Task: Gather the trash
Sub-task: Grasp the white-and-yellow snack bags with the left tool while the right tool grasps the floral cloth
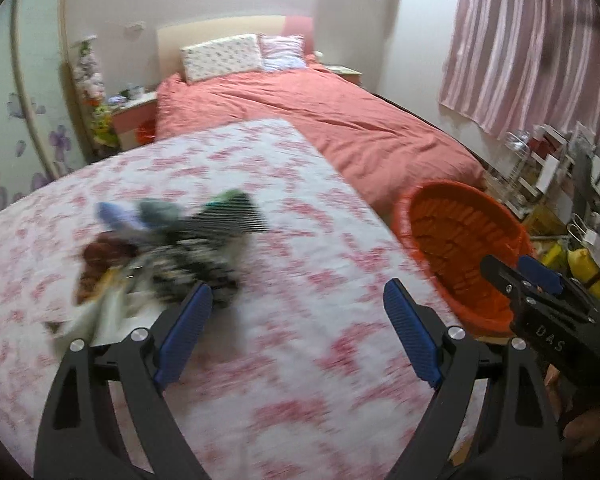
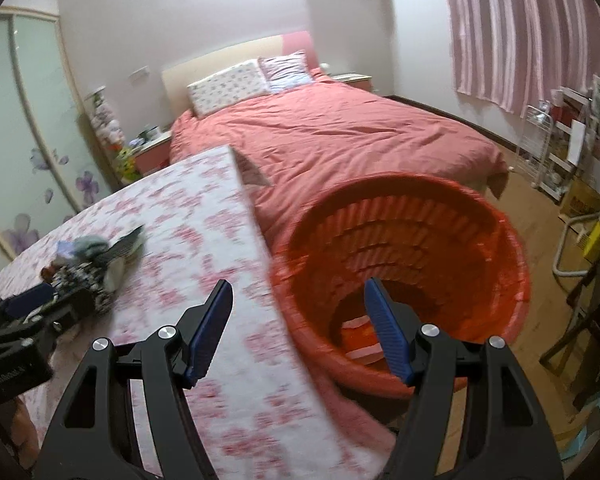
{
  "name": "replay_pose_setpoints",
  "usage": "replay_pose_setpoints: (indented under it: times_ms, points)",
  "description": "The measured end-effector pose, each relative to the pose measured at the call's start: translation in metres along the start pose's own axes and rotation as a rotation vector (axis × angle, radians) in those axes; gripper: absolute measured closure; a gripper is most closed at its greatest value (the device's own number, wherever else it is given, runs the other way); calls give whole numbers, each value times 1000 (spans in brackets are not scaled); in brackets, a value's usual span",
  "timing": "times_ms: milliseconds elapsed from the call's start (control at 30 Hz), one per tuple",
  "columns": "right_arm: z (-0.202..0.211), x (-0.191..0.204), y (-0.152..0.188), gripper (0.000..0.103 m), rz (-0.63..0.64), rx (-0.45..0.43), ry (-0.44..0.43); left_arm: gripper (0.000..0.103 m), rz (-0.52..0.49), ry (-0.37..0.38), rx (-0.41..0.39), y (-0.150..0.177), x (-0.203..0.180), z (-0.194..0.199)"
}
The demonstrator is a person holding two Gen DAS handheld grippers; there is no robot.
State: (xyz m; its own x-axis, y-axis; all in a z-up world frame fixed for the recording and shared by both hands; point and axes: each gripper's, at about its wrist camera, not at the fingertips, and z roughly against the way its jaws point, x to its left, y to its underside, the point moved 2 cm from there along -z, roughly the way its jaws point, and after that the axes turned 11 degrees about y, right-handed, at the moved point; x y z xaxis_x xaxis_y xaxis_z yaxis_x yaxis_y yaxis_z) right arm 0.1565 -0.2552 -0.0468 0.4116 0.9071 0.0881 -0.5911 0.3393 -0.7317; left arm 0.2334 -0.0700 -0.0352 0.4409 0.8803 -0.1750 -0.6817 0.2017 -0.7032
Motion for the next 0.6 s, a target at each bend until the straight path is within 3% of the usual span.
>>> replay_pose_setpoints:
  times_ms: [200,333,600]
  points:
    - [10,42,10,35,60,12,-62,17,68,-105,-63,14,53,47]
    - [16,66,17,35,100,14,-90,21,132,-145,-58,23,88,58]
    - [21,91,27,35,151,24,-109,27,197,-102,-109,24,110,78]
